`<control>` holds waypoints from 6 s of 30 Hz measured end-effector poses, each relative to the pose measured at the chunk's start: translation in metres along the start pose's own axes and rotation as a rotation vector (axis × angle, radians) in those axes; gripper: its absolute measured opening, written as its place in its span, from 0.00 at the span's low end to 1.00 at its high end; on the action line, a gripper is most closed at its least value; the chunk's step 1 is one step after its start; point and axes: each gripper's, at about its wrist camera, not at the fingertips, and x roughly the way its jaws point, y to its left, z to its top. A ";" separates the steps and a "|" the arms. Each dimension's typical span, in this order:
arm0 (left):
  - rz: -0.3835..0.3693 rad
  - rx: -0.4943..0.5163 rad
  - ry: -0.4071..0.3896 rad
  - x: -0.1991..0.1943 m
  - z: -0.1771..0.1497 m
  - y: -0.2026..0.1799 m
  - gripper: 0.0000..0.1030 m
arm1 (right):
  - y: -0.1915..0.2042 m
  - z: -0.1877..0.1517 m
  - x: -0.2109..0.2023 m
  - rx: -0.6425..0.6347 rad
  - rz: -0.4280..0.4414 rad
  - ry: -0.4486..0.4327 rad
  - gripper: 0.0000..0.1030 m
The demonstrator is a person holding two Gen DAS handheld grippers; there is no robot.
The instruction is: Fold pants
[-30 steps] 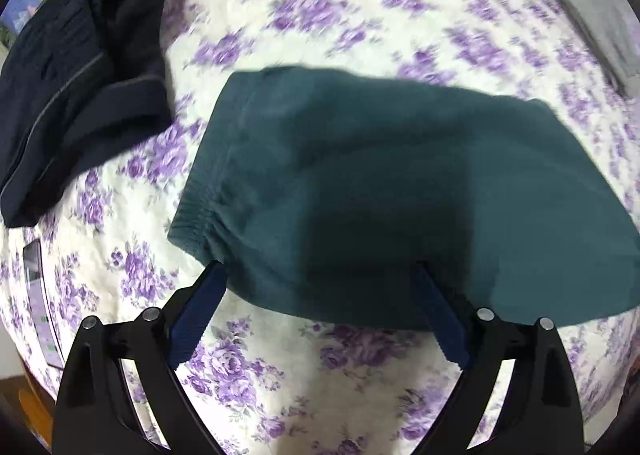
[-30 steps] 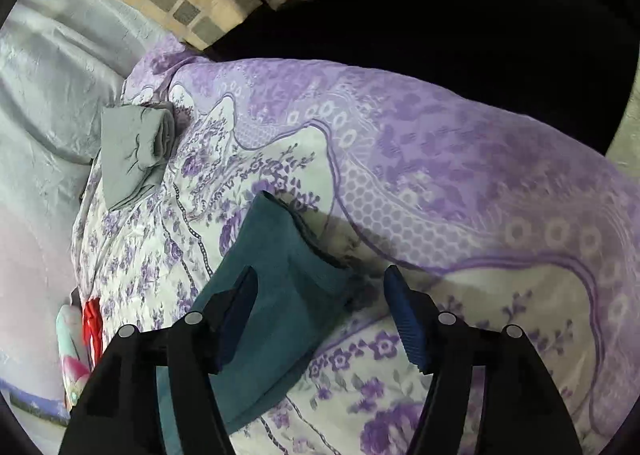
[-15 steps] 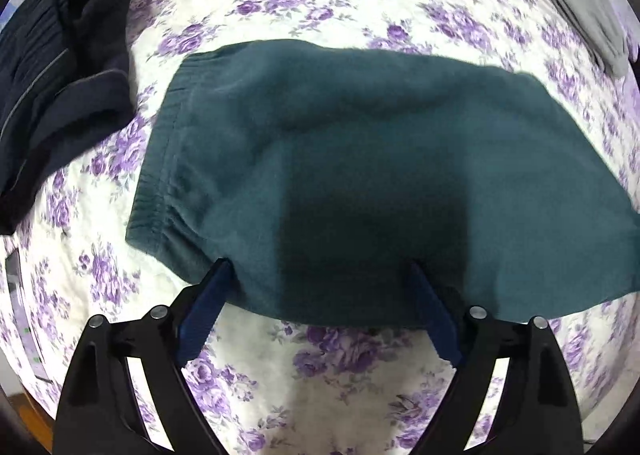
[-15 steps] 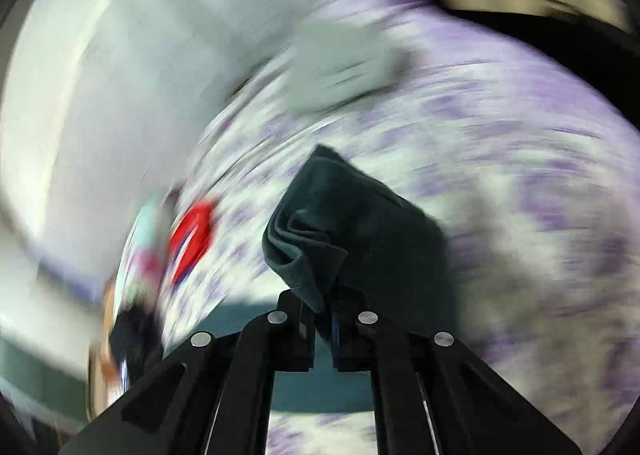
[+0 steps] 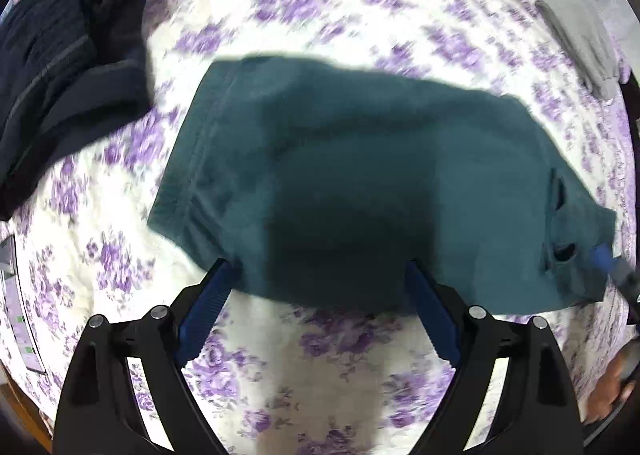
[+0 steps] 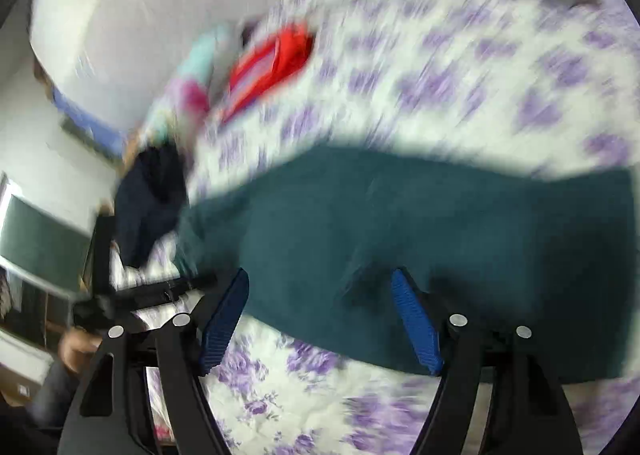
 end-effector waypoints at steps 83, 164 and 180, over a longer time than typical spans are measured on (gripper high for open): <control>-0.172 0.040 -0.072 -0.040 -0.012 -0.018 0.84 | -0.001 -0.010 0.021 0.139 -0.090 0.062 0.83; -0.030 0.399 0.063 0.031 0.010 -0.183 0.96 | -0.111 0.010 -0.057 0.076 -0.615 -0.112 0.61; -0.097 0.319 0.104 0.003 -0.003 -0.131 0.95 | -0.101 -0.014 -0.064 0.105 -0.294 -0.002 0.73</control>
